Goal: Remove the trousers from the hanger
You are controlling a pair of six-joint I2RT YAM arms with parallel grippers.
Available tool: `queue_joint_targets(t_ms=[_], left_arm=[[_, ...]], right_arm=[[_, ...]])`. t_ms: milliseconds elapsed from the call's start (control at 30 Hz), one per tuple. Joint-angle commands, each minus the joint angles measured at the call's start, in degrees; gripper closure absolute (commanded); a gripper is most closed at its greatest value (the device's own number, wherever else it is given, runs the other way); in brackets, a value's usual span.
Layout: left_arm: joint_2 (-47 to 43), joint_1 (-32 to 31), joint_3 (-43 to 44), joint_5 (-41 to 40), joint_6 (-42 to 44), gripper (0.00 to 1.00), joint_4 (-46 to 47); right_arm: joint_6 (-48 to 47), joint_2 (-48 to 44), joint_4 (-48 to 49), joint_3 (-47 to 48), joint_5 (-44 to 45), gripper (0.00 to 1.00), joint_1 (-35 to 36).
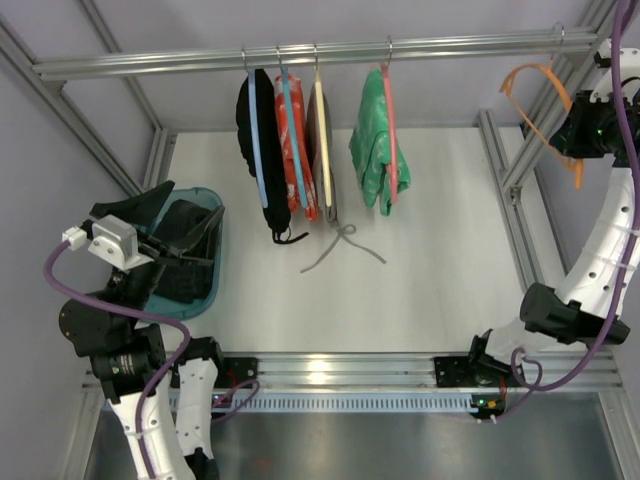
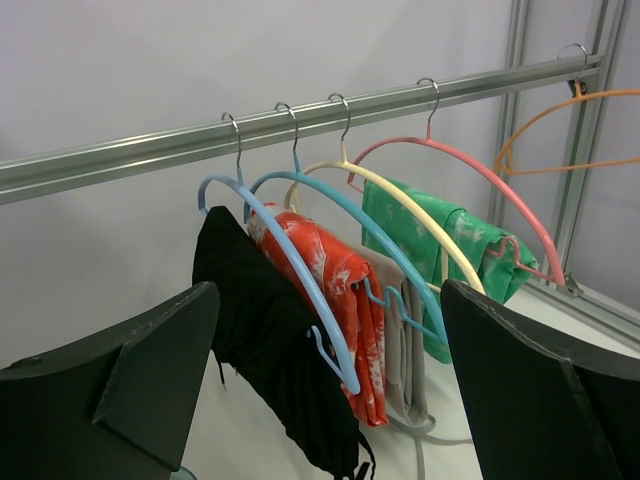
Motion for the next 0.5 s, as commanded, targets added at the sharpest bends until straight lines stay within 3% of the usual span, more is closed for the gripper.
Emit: queue_joint_targets(t_ms=[0, 367, 433, 467], left_arm=[[-0.43, 0.12, -0.43, -0.32, 0.88, 0.02, 0.35], [-0.25, 0.12, -0.52, 0.91, 1.05, 0.02, -1.84], [0.1, 0.12, -0.52, 0.92, 1.05, 0.02, -2.11], [0.01, 0.03, -0.61, 0.83, 1.31, 0.02, -2.11]], right_arm=[[-0.63, 1.04, -6.87, 1.36, -1.49, 1.0, -1.9], [-0.19, 3.33, -6.69, 0.84, -3.58, 1.0, -5.24], [-0.54, 3.6, -6.69, 0.66, -4.12, 0.94, -6.12], [-1.07, 3.51, -6.69, 0.57, -5.0, 0.83, -6.13]])
